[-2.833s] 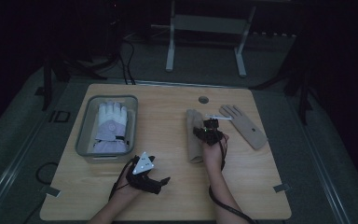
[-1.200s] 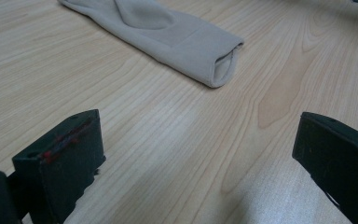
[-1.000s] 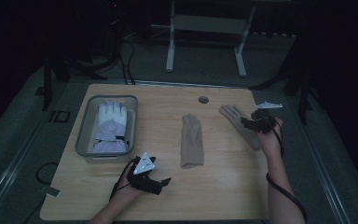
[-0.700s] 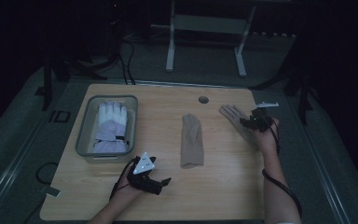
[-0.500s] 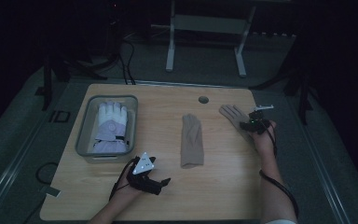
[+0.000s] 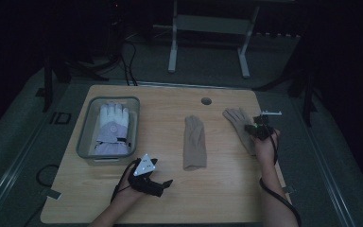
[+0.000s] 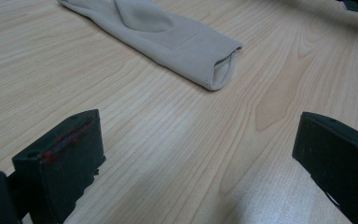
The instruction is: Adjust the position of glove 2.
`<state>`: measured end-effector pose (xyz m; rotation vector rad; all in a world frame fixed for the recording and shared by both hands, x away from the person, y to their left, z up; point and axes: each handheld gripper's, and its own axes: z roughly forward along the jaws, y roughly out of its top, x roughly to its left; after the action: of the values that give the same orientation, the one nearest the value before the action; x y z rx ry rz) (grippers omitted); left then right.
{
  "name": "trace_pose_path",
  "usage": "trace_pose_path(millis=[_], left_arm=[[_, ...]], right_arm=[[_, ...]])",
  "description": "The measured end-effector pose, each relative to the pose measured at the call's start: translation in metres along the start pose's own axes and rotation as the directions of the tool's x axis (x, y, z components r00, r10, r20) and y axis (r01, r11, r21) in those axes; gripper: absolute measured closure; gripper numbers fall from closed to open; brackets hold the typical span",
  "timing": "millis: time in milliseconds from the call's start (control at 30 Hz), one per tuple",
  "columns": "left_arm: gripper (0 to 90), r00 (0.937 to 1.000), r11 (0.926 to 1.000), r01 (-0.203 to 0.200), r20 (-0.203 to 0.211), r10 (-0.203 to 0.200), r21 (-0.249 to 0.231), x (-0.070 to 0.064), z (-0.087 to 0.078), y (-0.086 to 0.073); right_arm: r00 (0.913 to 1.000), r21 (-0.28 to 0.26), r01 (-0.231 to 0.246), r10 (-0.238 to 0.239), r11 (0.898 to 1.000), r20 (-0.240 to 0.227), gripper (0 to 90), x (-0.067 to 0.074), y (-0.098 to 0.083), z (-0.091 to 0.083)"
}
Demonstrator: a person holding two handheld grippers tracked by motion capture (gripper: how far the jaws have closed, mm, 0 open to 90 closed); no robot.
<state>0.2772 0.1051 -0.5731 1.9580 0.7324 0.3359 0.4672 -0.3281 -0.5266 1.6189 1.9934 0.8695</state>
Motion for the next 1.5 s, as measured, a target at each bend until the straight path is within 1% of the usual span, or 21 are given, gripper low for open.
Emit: trace_pose_path(millis=[100,267,367,467,533,633,767,800,867,900,967,1033,1100,1133,1200,1267,1300,1400,1433,1467,1500], left_arm=[[2.1,1.0000,1.0000,-0.003,0.000,0.003,0.000,-0.001,0.000,0.000],[2.1,1.0000,1.0000,-0.003,-0.003,0.003,0.001,-0.001,-0.001,0.000],[2.2,1.0000,1.0000,-0.007,-0.004,0.007,0.001,-0.001,-0.001,0.000],[2.1,0.9999,0.9999,-0.010,-0.003,0.010,-0.002,-0.002,-0.001,0.000],[2.1,0.9998,0.9998,-0.020,-0.004,0.020,-0.001,-0.002,-0.001,0.000],[2.1,0.9999,0.9999,-0.015,-0.005,0.015,-0.002,-0.002,-0.002,0.000],[2.2,0.9999,0.9999,-0.013,-0.004,0.013,0.001,-0.001,0.000,0.000],[2.1,0.9999,0.9999,-0.014,-0.003,0.014,0.003,-0.001,0.000,0.000],[2.1,0.9999,0.9999,-0.013,-0.003,0.013,0.002,-0.001,0.000,0.000],[2.2,0.9999,0.9999,-0.014,-0.003,0.014,0.002,-0.001,0.000,0.000],[2.1,0.9999,0.9999,-0.013,-0.004,0.013,0.001,-0.001,0.000,0.000],[2.1,0.9999,0.9999,-0.011,-0.003,0.011,0.000,-0.001,0.000,0.000],[2.1,0.9999,0.9999,-0.013,-0.001,0.013,0.000,-0.001,-0.001,0.000],[2.2,0.9999,0.9999,-0.014,-0.002,0.014,0.001,-0.001,0.000,0.000],[2.1,0.9999,0.9999,-0.014,-0.001,0.014,0.000,-0.001,0.000,0.000],[2.1,0.9999,0.9999,-0.013,-0.002,0.013,-0.001,-0.001,0.000,0.000],[2.1,0.9999,0.9999,-0.013,-0.002,0.013,-0.001,-0.001,0.000,0.000],[2.1,0.9999,0.9999,-0.013,-0.002,0.013,-0.001,-0.001,0.000,0.000],[2.1,0.9999,0.9999,-0.012,-0.002,0.012,0.000,-0.001,0.000,0.000],[2.1,0.9999,0.9999,-0.013,-0.003,0.013,-0.001,-0.001,0.000,0.000],[2.1,0.9999,0.9999,-0.013,-0.004,0.013,0.000,-0.002,0.001,0.000]], right_arm=[[0.9991,-0.027,-0.042,0.042,0.999,-0.007,83.0,0.006,-0.005,-0.012],[0.9951,-0.070,-0.092,0.094,0.993,0.029,83.3,0.015,-0.017,-0.033],[0.9885,-0.083,-0.141,0.145,0.987,0.044,83.2,0.019,-0.026,-0.042],[0.9848,-0.064,-0.152,0.156,0.986,0.076,83.1,0.023,-0.037,-0.040],[0.9866,-0.035,-0.124,0.127,0.992,0.103,83.2,0.024,-0.043,-0.033],[0.9849,-0.013,-0.132,0.133,0.991,0.111,82.9,0.021,-0.052,-0.025],[0.9856,-0.018,-0.132,0.134,0.991,0.104,80.4,0.021,-0.056,-0.023],[0.9871,-0.015,-0.126,0.127,0.992,0.097,77.6,0.021,-0.056,-0.024],[0.9895,-0.005,-0.131,0.131,0.991,0.061,67.9,0.021,-0.056,-0.027],[0.9906,-0.005,-0.125,0.126,0.992,0.054,63.0,0.020,-0.055,-0.028],[0.9945,0.003,-0.094,0.094,0.996,0.046,57.3,0.018,-0.055,-0.030],[0.9982,-0.015,-0.060,0.060,0.998,-0.008,56.3,0.013,-0.054,-0.032],[0.9995,-0.014,0.026,-0.026,1.000,-0.020,55.1,0.011,-0.053,-0.035],[0.9971,-0.022,0.062,-0.063,0.998,-0.043,54.2,0.009,-0.051,-0.036],[0.9873,-0.031,0.140,-0.142,0.990,-0.072,52.5,0.006,-0.049,-0.037],[0.9713,-0.030,0.219,-0.221,0.975,-0.088,49.8,0.003,-0.047,-0.036],[0.9625,-0.013,0.253,-0.253,0.968,-0.099,49.6,0.001,-0.046,-0.035],[0.9494,-0.002,0.293,-0.291,0.956,-0.117,49.2,-0.003,-0.047,-0.032],[0.9429,-0.002,0.305,-0.303,0.952,-0.139,49.1,-0.004,-0.048,-0.030],[0.9391,0.000,0.319,-0.316,0.948,-0.136,48.9,-0.005,-0.049,-0.029],[0.9293,-0.019,0.341,-0.340,0.940,-0.143,48.8,-0.007,-0.052,-0.025]])
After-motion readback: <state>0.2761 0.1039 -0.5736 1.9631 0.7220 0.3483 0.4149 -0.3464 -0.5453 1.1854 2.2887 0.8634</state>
